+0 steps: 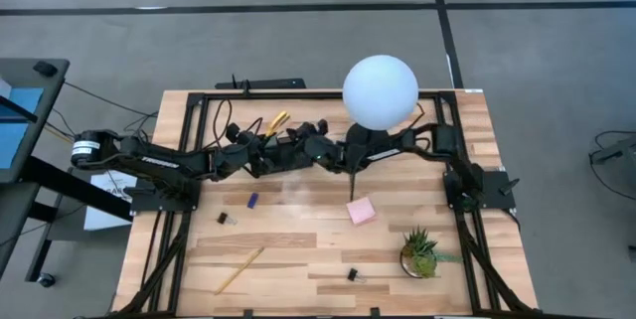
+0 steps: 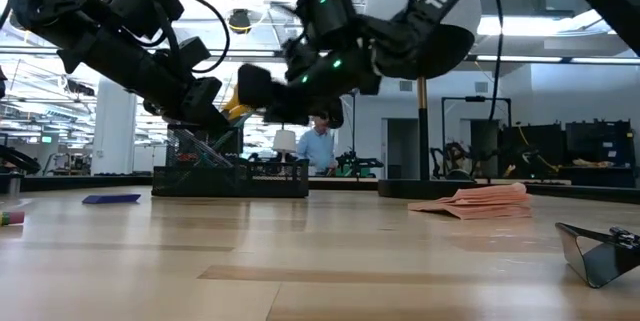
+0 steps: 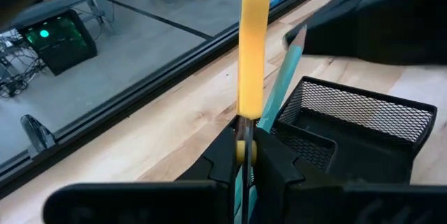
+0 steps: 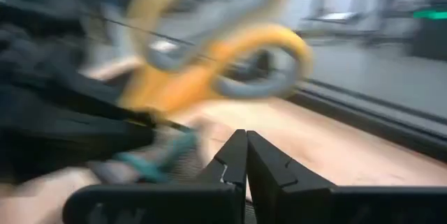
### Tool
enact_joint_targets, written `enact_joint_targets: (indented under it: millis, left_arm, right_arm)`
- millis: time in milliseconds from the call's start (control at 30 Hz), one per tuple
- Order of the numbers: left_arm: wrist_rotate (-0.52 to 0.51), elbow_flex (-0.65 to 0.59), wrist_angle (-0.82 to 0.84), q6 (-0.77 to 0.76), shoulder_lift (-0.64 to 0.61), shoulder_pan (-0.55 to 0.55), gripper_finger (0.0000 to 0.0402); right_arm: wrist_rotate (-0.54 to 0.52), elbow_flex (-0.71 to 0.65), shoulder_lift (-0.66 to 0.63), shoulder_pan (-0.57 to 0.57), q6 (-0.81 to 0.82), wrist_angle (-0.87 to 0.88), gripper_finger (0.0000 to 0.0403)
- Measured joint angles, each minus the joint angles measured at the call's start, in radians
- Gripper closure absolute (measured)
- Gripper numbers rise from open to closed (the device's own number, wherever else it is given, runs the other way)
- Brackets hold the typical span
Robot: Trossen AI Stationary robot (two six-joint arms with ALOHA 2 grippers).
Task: Pick and place office supplies into organizer
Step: Put the yellow scissors into the black desk organizer
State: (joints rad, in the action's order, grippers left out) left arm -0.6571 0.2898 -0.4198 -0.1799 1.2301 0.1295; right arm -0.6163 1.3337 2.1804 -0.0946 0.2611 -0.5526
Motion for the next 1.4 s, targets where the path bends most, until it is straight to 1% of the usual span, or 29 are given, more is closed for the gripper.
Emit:
enact_joint_targets:
  millis: [33, 200, 400, 500, 800, 867, 1000, 1067, 1400]
  left_arm:
    - [0.001, 0.0, -0.001, 0.0, 0.0, 0.0, 0.0385]
    - [0.003, 0.0, -0.002, 0.001, 0.0, 0.0, 0.0385]
    - [0.006, 0.002, 0.009, -0.001, -0.001, -0.001, 0.0385]
    - [0.015, 0.002, 0.009, 0.0, -0.001, 0.0, 0.0385]
    - [0.029, 0.002, 0.014, 0.0, -0.002, -0.001, 0.0385]
    - [0.028, 0.003, 0.018, -0.001, -0.002, -0.002, 0.0377]
    - [0.01, 0.003, 0.026, -0.004, -0.002, -0.001, 0.0346]
    - [0.004, 0.003, 0.028, -0.005, -0.002, -0.002, 0.0339]
    - [0.0, 0.002, 0.011, 0.008, -0.007, -0.002, 0.0339]
  right_arm:
    - [-0.037, 0.025, 0.02, 0.001, 0.0, 0.021, 0.0402]
    - [-0.107, 0.135, 0.094, -0.002, -0.004, 0.056, 0.0402]
    - [-0.136, 0.211, 0.138, -0.019, -0.038, 0.056, 0.0402]
    - [-0.153, 0.221, 0.138, -0.025, -0.086, 0.058, 0.0402]
    - [-0.164, 0.223, 0.137, -0.016, -0.184, -0.036, 0.0403]
    - [-0.18, 0.223, 0.137, -0.012, -0.203, -0.036, 0.0403]
    - [-0.176, 0.223, 0.135, -0.01, -0.209, -0.035, 0.0403]
    - [-0.174, 0.224, 0.135, -0.01, -0.209, -0.034, 0.0403]
    - [-0.172, 0.224, 0.134, -0.011, -0.228, -0.032, 0.0403]
